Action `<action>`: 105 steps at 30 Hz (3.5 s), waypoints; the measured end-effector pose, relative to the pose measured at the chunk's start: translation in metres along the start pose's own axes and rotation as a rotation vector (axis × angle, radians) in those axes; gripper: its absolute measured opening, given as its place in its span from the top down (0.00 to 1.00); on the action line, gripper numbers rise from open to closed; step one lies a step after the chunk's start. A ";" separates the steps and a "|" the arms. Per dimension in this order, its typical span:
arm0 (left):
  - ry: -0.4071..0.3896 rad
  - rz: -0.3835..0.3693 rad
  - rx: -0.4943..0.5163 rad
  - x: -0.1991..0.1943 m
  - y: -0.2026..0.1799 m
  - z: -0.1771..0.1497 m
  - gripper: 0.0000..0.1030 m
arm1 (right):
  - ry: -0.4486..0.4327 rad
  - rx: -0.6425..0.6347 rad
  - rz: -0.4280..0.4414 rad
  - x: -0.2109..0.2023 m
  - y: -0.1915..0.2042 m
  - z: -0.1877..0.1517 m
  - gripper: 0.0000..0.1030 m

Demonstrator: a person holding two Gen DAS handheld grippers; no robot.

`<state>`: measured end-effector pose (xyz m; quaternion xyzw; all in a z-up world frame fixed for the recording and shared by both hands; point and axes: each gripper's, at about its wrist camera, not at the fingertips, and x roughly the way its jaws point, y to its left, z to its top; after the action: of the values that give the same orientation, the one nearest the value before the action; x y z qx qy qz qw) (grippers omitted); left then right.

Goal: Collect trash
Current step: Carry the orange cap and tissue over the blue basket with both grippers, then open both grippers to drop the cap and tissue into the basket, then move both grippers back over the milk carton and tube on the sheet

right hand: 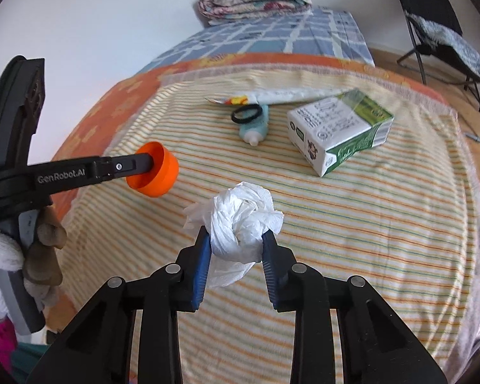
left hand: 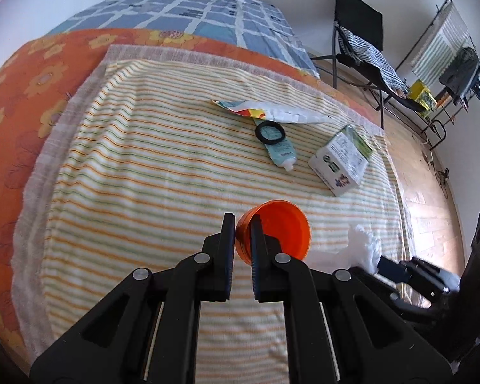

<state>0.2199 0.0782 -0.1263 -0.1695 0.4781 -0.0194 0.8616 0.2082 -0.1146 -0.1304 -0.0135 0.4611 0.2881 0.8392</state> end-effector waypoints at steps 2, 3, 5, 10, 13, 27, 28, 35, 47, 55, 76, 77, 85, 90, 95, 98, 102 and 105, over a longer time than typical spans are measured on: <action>-0.008 -0.006 0.012 -0.012 -0.002 -0.006 0.93 | -0.014 -0.017 -0.006 -0.011 0.006 -0.002 0.72; -0.012 -0.011 0.019 -0.018 -0.003 -0.009 0.93 | -0.019 -0.025 -0.009 -0.014 0.008 -0.002 0.72; -0.022 -0.013 0.036 -0.030 -0.005 -0.014 0.93 | -0.033 -0.044 -0.015 -0.025 0.015 -0.004 0.72; -0.042 -0.026 0.067 -0.059 -0.006 -0.031 0.93 | -0.064 -0.069 -0.012 -0.053 0.028 -0.017 0.72; -0.049 -0.029 0.087 -0.074 -0.007 -0.042 0.93 | -0.075 -0.090 -0.005 -0.068 0.036 -0.029 0.72; -0.033 -0.032 0.193 -0.110 -0.027 -0.120 0.93 | -0.116 -0.124 0.094 -0.128 0.051 -0.091 0.72; -0.030 -0.031 0.202 -0.111 -0.029 -0.127 0.93 | -0.117 -0.131 0.098 -0.131 0.052 -0.095 0.72; 0.016 -0.035 0.237 -0.112 -0.033 -0.173 0.93 | -0.089 -0.148 0.126 -0.138 0.053 -0.128 0.72; 0.121 -0.041 0.283 -0.099 -0.035 -0.239 0.93 | -0.004 -0.183 0.143 -0.126 0.067 -0.182 0.72; 0.200 -0.037 0.292 -0.086 -0.030 -0.271 0.93 | 0.054 -0.196 0.143 -0.113 0.073 -0.204 0.72; 0.306 0.040 0.321 -0.063 -0.023 -0.299 0.92 | 0.184 -0.228 0.119 -0.087 0.082 -0.230 0.62; 0.307 0.042 0.321 -0.062 -0.024 -0.300 0.87 | 0.186 -0.225 0.115 -0.086 0.081 -0.229 0.58; 0.310 0.054 0.309 -0.061 -0.023 -0.298 0.57 | 0.213 -0.199 0.109 -0.082 0.077 -0.229 0.48; 0.310 0.059 0.310 -0.060 -0.024 -0.298 0.54 | 0.221 -0.203 0.104 -0.081 0.078 -0.229 0.47; 0.311 0.059 0.298 -0.060 -0.023 -0.296 0.54 | 0.210 -0.191 0.098 -0.083 0.076 -0.226 0.47; 0.305 0.052 0.293 -0.062 -0.024 -0.293 0.54 | 0.188 -0.171 0.097 -0.088 0.073 -0.222 0.47; 0.294 0.040 0.287 -0.065 -0.028 -0.287 0.54 | 0.152 -0.155 0.095 -0.094 0.070 -0.212 0.47; 0.282 0.029 0.281 -0.069 -0.031 -0.280 0.54 | 0.117 -0.142 0.100 -0.102 0.068 -0.204 0.47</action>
<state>-0.0459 -0.0138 -0.1967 -0.0362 0.5889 -0.0969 0.8016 -0.0232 -0.1651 -0.1509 -0.0665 0.4878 0.3604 0.7923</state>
